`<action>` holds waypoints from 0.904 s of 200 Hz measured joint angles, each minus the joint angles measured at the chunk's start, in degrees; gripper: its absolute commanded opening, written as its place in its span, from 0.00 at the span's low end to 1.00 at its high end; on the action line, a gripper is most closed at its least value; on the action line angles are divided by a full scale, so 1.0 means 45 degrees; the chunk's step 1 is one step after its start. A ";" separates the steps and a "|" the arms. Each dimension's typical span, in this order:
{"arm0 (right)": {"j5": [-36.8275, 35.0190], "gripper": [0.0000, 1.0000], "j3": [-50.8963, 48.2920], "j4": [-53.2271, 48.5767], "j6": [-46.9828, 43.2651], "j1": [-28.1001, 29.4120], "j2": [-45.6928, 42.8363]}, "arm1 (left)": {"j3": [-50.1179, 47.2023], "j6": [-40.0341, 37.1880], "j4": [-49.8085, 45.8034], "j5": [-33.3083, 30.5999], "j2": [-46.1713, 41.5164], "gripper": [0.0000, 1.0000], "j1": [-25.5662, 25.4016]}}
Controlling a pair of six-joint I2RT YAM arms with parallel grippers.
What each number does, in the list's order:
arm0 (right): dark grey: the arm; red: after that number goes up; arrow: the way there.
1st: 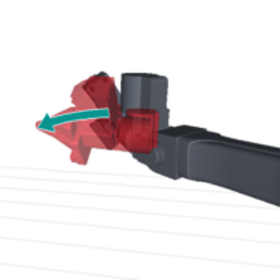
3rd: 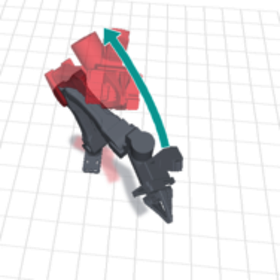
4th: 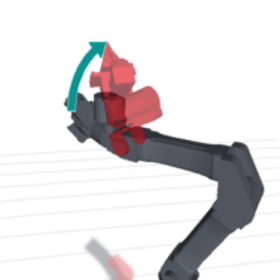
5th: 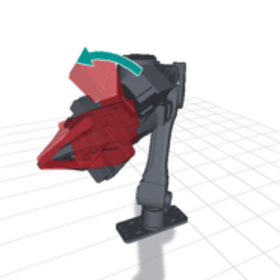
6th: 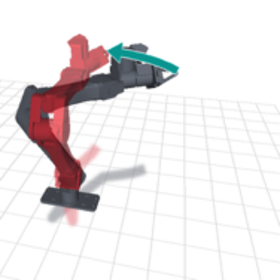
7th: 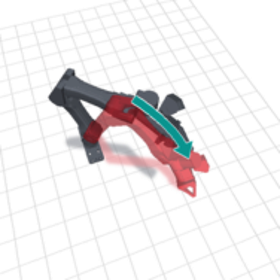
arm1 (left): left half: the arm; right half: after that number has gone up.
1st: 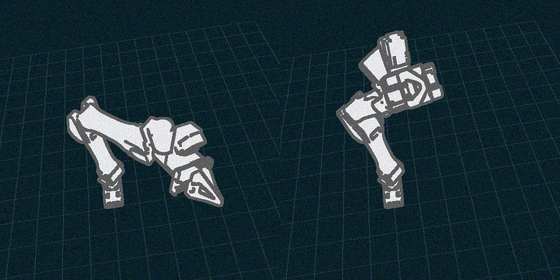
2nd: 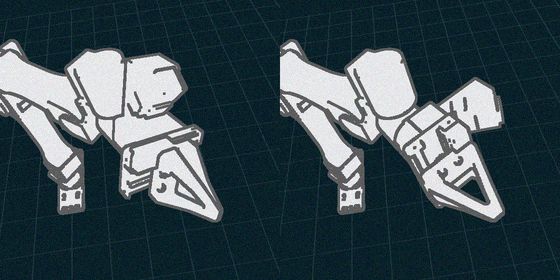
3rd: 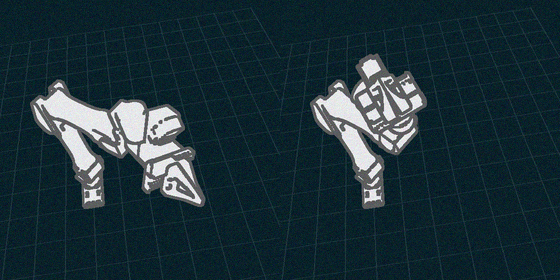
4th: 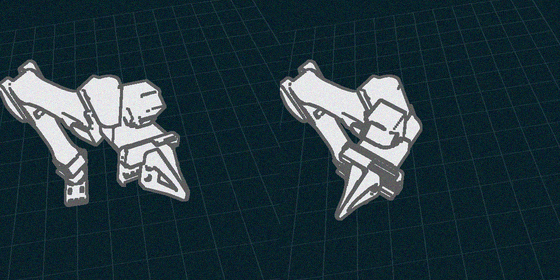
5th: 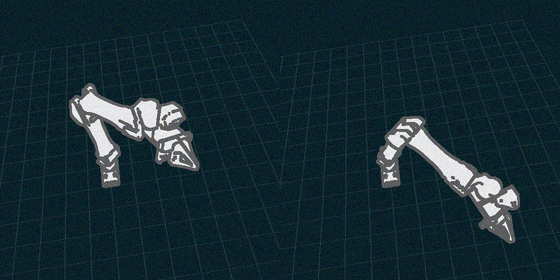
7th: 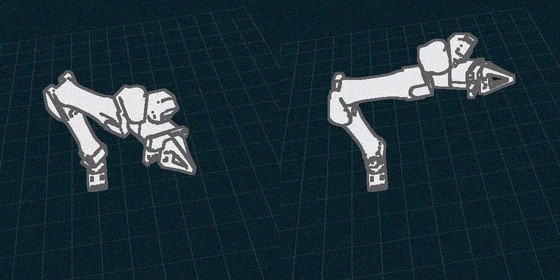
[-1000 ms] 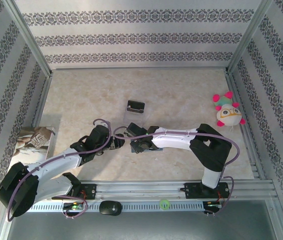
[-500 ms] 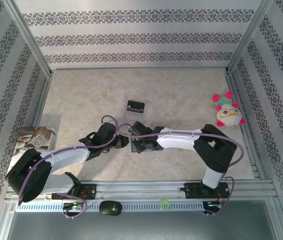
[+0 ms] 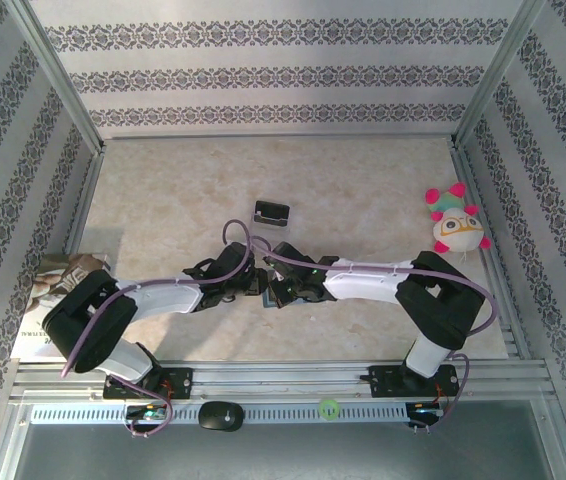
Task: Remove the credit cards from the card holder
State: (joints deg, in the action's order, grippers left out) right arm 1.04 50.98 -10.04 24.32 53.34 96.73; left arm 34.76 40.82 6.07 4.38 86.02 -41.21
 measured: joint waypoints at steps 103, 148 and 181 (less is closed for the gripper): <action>0.0189 0.00 -0.0578 0.0942 0.0724 0.0000 -0.0403 | -0.0005 0.0325 0.0486 -0.0078 0.0777 0.21 -0.0262; -0.0248 0.07 -0.1209 0.1054 0.1355 -0.0146 -0.1093 | -0.0005 0.0355 0.0495 -0.0126 0.0840 0.19 -0.0262; -0.1112 0.27 -0.1530 0.0690 0.2166 -0.0437 -0.1520 | -0.0039 0.0374 0.0539 -0.0155 0.0840 0.18 -0.0262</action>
State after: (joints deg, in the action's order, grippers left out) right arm -3.97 44.10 -6.94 34.06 51.37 89.89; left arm 34.59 42.50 8.49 3.68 89.80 -42.39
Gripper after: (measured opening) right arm 0.178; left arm 0.184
